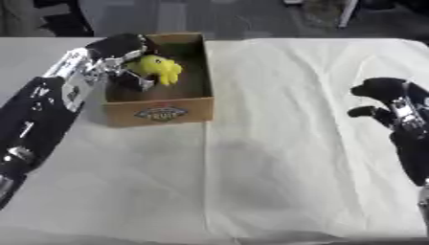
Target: Pick up objects on the table and place them in the box.
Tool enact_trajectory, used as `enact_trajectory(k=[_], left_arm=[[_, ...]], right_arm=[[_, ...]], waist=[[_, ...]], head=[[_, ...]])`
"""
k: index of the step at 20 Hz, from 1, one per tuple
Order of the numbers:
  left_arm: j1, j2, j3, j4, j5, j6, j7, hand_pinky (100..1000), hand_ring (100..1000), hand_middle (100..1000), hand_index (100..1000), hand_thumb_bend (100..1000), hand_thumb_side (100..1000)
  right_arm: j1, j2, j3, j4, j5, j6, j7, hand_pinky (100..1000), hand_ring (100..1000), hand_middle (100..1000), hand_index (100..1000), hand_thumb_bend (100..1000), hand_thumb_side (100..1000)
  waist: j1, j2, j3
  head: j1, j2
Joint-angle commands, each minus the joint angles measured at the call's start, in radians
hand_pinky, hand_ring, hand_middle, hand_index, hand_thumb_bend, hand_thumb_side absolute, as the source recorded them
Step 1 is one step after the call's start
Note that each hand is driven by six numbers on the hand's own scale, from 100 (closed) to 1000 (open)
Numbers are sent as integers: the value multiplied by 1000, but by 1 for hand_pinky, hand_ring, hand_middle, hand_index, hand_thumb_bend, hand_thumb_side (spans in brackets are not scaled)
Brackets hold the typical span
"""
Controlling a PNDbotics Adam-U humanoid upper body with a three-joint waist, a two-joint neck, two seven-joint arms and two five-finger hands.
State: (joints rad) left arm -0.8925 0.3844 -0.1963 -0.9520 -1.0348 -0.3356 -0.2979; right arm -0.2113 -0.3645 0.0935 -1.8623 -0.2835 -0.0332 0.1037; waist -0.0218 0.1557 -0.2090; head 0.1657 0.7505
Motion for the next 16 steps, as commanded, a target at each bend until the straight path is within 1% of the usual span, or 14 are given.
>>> enact_trajectory(k=[1,2,3,4,5,6,7,8,11,14,16], left_arm=[[-7,6,0,-27,8,-3,-28,759,705,708,836,608,231],[-3,6,5,-33,19,2,-35,774,727,731,842,655,220],[1,7,10,-38,33,8,-41,784,740,743,843,688,245],[5,10,15,-46,50,12,-42,798,756,759,845,735,344],[9,14,21,-57,70,17,-39,804,761,764,846,754,386],[13,21,27,-70,93,21,-34,813,774,777,850,806,465],[17,29,34,-86,118,27,-24,822,781,785,850,841,512],[22,37,41,-101,142,34,-14,826,787,790,851,859,537],[36,67,62,-158,217,58,26,832,789,791,848,871,571],[58,105,81,-235,298,81,62,832,784,785,843,854,583],[75,129,94,-288,355,100,76,830,779,779,840,838,550]], right_arm=[[-13,-11,-7,-8,2,-3,2,625,801,650,724,100,635],[-12,-11,-8,-7,2,-3,1,625,801,650,724,100,633],[-12,-11,-9,-7,2,-4,1,625,801,650,724,100,632],[-12,-11,-10,-7,2,-4,0,625,801,650,724,100,632],[-11,-12,-11,-7,2,-5,-1,625,801,650,724,100,631],[-11,-12,-12,-6,1,-5,-2,625,801,650,724,100,631],[-10,-12,-13,-6,1,-5,-3,625,801,650,724,100,631],[-10,-12,-14,-6,1,-5,-3,625,801,650,724,100,631],[-8,-13,-17,-4,1,-6,-5,625,801,650,724,100,630],[-6,-14,-19,-4,1,-7,-7,625,801,650,724,100,630],[-5,-15,-21,-4,1,-8,-8,626,801,651,724,100,627]], waist=[[-2,-11,1],[-2,-12,1],[-2,-12,2],[-2,-13,3],[-2,-13,5],[-2,-14,7],[-2,-15,10],[-2,-16,13],[-2,-17,22],[-5,-19,33],[-6,-20,41]], head=[[0,-4],[-1,-4],[-2,-5],[-3,-5],[-5,-6],[-7,-6],[-10,-6],[-12,-7],[-19,-8],[-26,-9],[-29,-9]])
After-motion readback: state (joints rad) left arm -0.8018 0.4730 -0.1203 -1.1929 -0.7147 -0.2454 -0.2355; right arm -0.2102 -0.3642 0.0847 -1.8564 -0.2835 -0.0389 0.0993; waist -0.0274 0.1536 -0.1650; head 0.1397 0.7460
